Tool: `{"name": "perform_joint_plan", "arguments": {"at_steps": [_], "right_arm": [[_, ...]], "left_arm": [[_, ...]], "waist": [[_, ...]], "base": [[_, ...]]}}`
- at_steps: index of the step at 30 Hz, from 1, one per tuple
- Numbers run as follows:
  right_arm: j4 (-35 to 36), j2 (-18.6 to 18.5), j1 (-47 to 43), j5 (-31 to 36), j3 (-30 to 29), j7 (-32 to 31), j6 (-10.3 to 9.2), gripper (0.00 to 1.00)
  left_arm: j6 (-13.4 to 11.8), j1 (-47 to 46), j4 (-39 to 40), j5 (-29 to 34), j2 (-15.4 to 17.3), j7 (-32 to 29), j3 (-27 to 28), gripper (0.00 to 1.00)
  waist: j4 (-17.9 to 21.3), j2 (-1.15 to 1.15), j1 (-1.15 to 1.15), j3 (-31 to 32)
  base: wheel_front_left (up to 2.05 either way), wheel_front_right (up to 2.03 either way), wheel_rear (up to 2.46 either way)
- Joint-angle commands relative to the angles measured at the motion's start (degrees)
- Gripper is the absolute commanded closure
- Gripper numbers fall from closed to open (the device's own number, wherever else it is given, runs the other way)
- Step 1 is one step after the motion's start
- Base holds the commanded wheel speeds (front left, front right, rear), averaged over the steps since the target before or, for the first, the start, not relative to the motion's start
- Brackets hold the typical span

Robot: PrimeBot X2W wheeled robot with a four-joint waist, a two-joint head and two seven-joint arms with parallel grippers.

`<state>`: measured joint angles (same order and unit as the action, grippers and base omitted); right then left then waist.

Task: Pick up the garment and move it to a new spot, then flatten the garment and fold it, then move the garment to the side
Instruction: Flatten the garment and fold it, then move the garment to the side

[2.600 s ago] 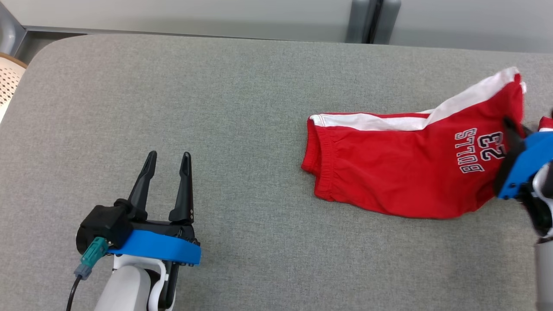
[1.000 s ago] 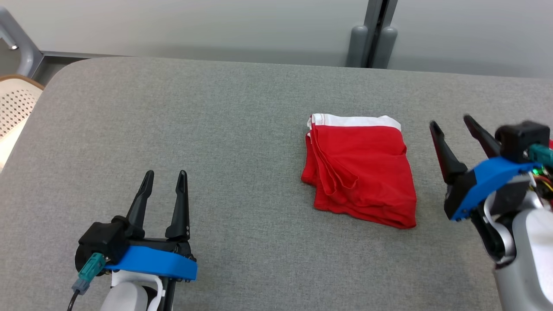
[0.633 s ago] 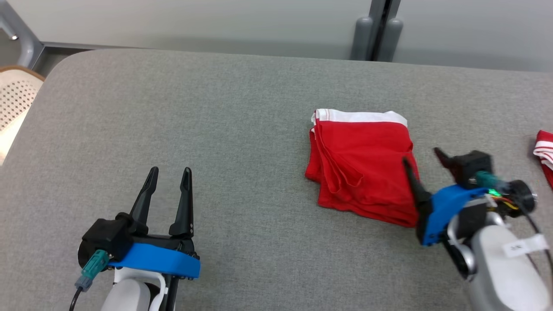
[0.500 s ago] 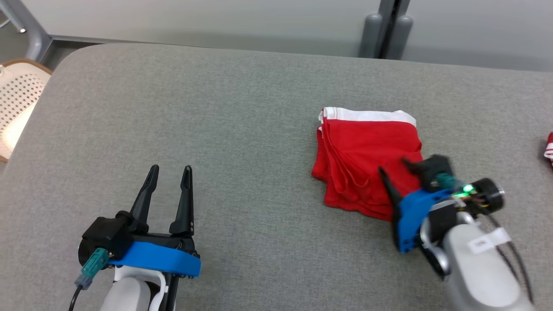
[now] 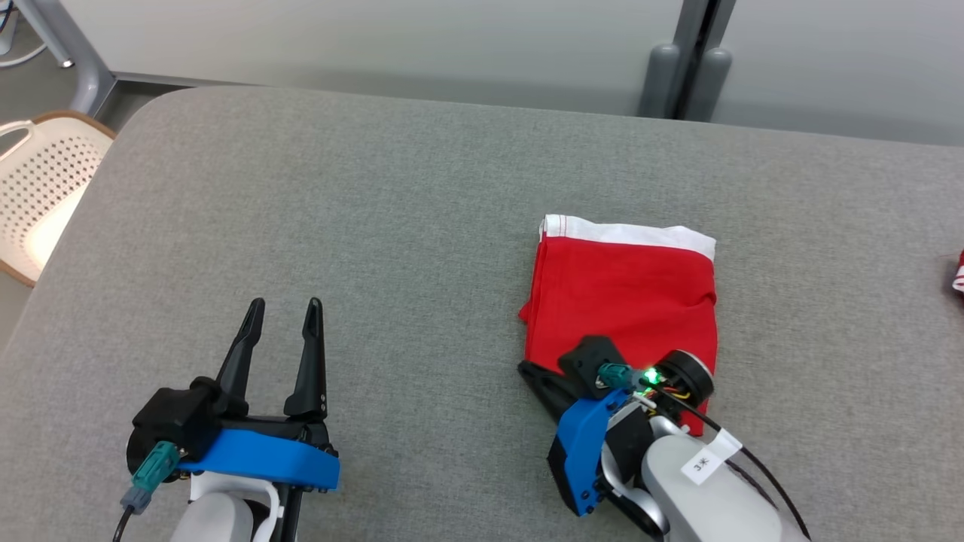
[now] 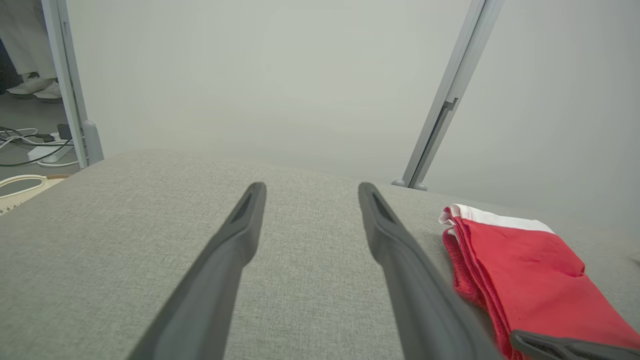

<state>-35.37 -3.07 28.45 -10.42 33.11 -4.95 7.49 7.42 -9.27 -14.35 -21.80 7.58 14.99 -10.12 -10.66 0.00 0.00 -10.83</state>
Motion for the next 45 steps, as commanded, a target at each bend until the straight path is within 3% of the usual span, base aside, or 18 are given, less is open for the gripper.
{"name": "perform_joint_plan", "arguments": {"at_steps": [1, 6, 10, 12, 13, 21, 28, 34, 45], "right_arm": [[0.58, 0.02, 0.1, -0.57, 0.44, 0.24, 0.01, 1.0], [4.61, 0.07, -1.73, -4.28, 2.85, 0.94, 0.01, 1.0], [9.88, 0.04, -4.92, -6.34, -1.61, 3.31, 0.01, 1.0], [13.18, 0.0, -7.17, -6.24, -6.04, 5.15, 0.01, 0.09], [14.96, 0.01, -8.59, -6.18, -8.63, 5.97, 0.01, 0.0], [28.67, 0.17, -18.44, -3.71, -28.4, 8.06, 0.02, 0.0], [31.65, 0.19, -22.27, -0.04, -38.52, 5.74, 0.02, 0.0], [30.04, 0.18, -22.54, 0.94, -41.22, 5.63, 0.02, 0.0], [28.37, 0.17, -23.95, 0.74, -38.62, 4.46, 0.02, 0.0]], "left_arm": [[0.05, 0.44, 0.08, -0.13, 0.11, 0.23, 0.22, 0.0], [0.06, 1.15, 0.38, 0.43, -0.14, 0.23, 1.0, 0.0], [0.06, 2.0, 0.13, 0.69, -0.22, 0.22, 1.63, 0.0], [0.05, 2.57, 0.18, 0.72, -0.28, 0.22, 2.12, 0.0], [0.04, 2.94, 0.19, 0.72, -0.25, 0.23, 2.51, 0.0], [-0.01, 5.4, 0.03, 0.97, 0.26, 0.23, 4.86, 0.0], [0.01, 6.04, -0.66, 1.12, 0.52, 0.23, 5.4, 0.0], [-0.02, 6.65, -1.43, 1.26, 0.5, 0.23, 5.91, 0.0], [-0.37, 7.34, -3.34, 1.38, 0.62, 0.23, 6.14, 0.0]], "waist": [[0.41, 0.0, 0.0, 0.28], [1.84, 0.0, 0.0, 1.28], [3.09, 0.0, 0.0, 2.64], [3.82, 0.0, 0.0, 3.31], [4.24, 0.0, 0.0, 3.62], [7.72, 0.0, 0.0, 5.16], [9.54, 0.0, 0.0, 5.53], [10.66, 0.0, 0.0, 6.31], [12.04, 0.0, 0.0, 8.42]], "base": [[0.0, 0.0, 0.0], [0.0, 0.0, 0.0], [0.0, 0.0, 0.0], [0.0, 0.0, 0.0], [0.0, 0.0, 0.0], [0.0, 0.0, 0.0], [0.0, 0.0, 0.0], [0.0, 0.0, 0.0], [0.0, 0.0, 0.0]]}}
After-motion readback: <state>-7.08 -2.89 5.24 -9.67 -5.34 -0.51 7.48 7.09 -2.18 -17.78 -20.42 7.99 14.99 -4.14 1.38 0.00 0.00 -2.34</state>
